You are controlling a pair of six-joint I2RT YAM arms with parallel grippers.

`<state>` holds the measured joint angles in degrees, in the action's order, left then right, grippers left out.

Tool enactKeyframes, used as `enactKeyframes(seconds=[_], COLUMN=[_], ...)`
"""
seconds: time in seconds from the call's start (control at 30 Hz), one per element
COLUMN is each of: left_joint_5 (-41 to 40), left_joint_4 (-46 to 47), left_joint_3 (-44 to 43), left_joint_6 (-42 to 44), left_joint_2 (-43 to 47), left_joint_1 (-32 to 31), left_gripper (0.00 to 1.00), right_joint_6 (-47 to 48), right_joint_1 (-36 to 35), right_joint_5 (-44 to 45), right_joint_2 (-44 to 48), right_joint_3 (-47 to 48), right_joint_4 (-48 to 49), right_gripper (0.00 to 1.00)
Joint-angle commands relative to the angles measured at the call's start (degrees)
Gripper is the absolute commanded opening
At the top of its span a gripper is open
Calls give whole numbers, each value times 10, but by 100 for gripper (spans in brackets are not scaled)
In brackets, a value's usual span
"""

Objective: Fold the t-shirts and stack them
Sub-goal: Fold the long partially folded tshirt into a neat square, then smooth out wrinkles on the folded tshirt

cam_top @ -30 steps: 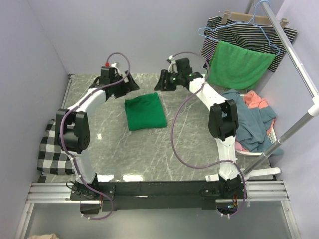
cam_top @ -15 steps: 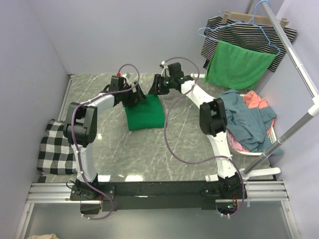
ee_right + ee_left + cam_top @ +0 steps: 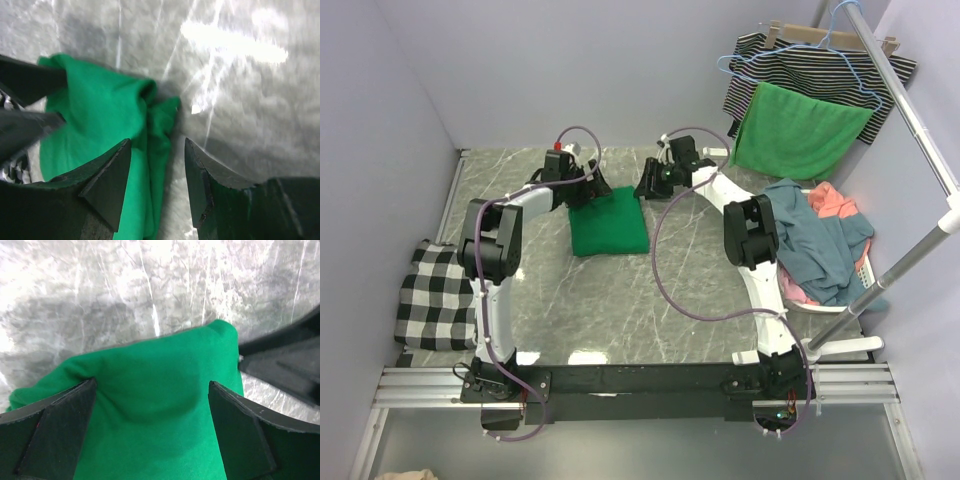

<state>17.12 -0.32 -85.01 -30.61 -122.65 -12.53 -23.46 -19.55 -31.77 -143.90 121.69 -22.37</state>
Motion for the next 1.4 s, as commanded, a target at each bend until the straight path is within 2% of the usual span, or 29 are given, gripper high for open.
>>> enactKeyframes(seconds=[0.0, 0.23, 0.33, 0.47, 0.73, 0.97, 1.37], left_joint_5=[-27, -17, -19, -17, 12, -16, -74], left_joint_4=[13, 55, 22, 31, 43, 9, 22], left_joint_3=[-16, 20, 9, 43, 72, 49, 114], left_joint_6=[23, 22, 28, 24, 11, 23, 16], left_joint_2=[12, 94, 107, 125, 83, 29, 60], left_joint_1=[7, 7, 7, 6, 6, 7, 23], left_gripper=[99, 99, 99, 99, 99, 99, 99], right_joint_6=[9, 21, 13, 0, -8, -6, -8], right_joint_1=[-6, -41, -52, -67, -68, -62, -46], right_joint_5=[7, -18, -34, -50, -49, -14, 51], right_joint_2=[94, 153, 152, 131, 72, 68, 71], right_joint_3=[-46, -99, -95, -84, -51, -92, -154], right_joint_4=[32, 51, 58, 66, 58, 58, 19], right_gripper=[54, 54, 55, 55, 54, 54, 52])
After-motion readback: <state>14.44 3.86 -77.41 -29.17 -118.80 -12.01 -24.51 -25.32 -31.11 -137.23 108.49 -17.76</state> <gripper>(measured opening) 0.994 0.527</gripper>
